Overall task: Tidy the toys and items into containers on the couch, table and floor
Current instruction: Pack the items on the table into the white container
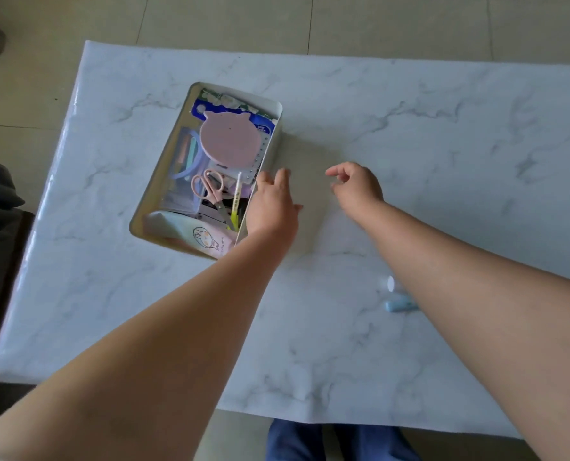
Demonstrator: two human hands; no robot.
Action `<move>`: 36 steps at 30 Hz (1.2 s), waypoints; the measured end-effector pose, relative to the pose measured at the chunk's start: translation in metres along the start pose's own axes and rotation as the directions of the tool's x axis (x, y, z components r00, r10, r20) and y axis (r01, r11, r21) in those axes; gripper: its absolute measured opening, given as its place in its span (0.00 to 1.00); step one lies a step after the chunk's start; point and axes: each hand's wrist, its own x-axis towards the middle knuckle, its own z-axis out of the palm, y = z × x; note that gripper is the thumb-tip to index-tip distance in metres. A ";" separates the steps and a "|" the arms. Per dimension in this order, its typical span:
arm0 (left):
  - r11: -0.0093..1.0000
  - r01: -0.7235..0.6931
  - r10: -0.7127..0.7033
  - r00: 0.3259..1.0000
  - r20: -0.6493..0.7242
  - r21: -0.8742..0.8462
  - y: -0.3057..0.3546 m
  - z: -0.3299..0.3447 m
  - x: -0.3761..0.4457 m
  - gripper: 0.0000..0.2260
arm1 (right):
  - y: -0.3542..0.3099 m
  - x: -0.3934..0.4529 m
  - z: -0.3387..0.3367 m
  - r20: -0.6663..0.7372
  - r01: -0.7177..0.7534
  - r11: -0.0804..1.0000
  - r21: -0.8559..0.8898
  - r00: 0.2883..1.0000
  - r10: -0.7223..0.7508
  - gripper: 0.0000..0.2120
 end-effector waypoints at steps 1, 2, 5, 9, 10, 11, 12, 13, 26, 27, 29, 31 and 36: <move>1.000 -0.010 0.010 0.999 0.035 -0.016 0.010 0.011 -0.007 0.25 | 0.014 -0.003 -0.010 0.023 -0.004 0.999 -0.033 1.000 0.005 0.15; 1.000 -0.016 0.017 0.997 0.073 -0.025 0.019 0.021 -0.014 0.25 | 0.028 -0.005 -0.020 0.050 -0.010 0.998 -0.061 0.999 0.014 0.15; 0.999 -0.045 0.049 0.983 0.179 -0.026 0.045 0.050 -0.034 0.24 | 0.066 -0.011 -0.048 0.132 -0.036 0.992 -0.125 0.990 0.053 0.14; 0.996 -0.082 0.086 0.949 0.305 -0.024 0.073 0.081 -0.058 0.22 | 0.104 -0.020 -0.076 0.226 -0.049 0.983 -0.180 0.970 0.090 0.15; 0.996 -0.087 0.092 0.937 0.337 -0.027 0.078 0.089 -0.063 0.20 | 0.112 -0.023 -0.080 0.256 -0.054 0.981 -0.189 0.961 0.102 0.15; 0.995 -0.093 0.094 0.925 0.369 -0.022 0.083 0.096 -0.069 0.19 | 0.120 -0.026 -0.084 0.288 -0.057 0.978 -0.202 0.950 0.116 0.15; 0.995 -0.101 0.093 0.912 0.399 0.000 0.088 0.105 -0.075 0.18 | 0.128 -0.030 -0.087 0.327 -0.055 0.972 -0.228 0.936 0.130 0.15; 0.993 -0.112 0.085 0.899 0.430 0.037 0.092 0.112 -0.081 0.17 | 0.134 -0.034 -0.090 0.369 -0.043 0.963 -0.268 0.918 0.144 0.16; 0.935 -0.212 0.053 0.877 0.477 0.285 0.116 0.164 -0.107 0.16 | 0.176 -0.046 -0.089 0.457 0.146 0.712 -0.687 0.849 0.266 0.16; 0.932 -0.224 0.068 0.880 0.470 0.285 0.115 0.166 -0.107 0.13 | 0.176 -0.044 -0.087 0.462 0.149 0.704 -0.694 0.842 0.278 0.16; 0.934 -0.227 0.077 0.881 0.467 0.275 0.112 0.167 -0.103 0.10 | 0.174 -0.041 -0.085 0.485 0.162 0.692 -0.703 0.821 0.300 0.15; 0.941 -0.215 0.066 0.873 0.483 0.260 0.109 0.163 -0.096 0.09 | 0.170 -0.038 -0.084 0.479 0.143 0.704 -0.696 0.823 0.307 0.14; 0.975 -0.113 0.018 0.901 0.433 0.194 0.089 0.134 -0.074 0.05 | 0.148 -0.027 -0.070 0.300 -0.048 0.811 -0.583 0.915 0.269 0.21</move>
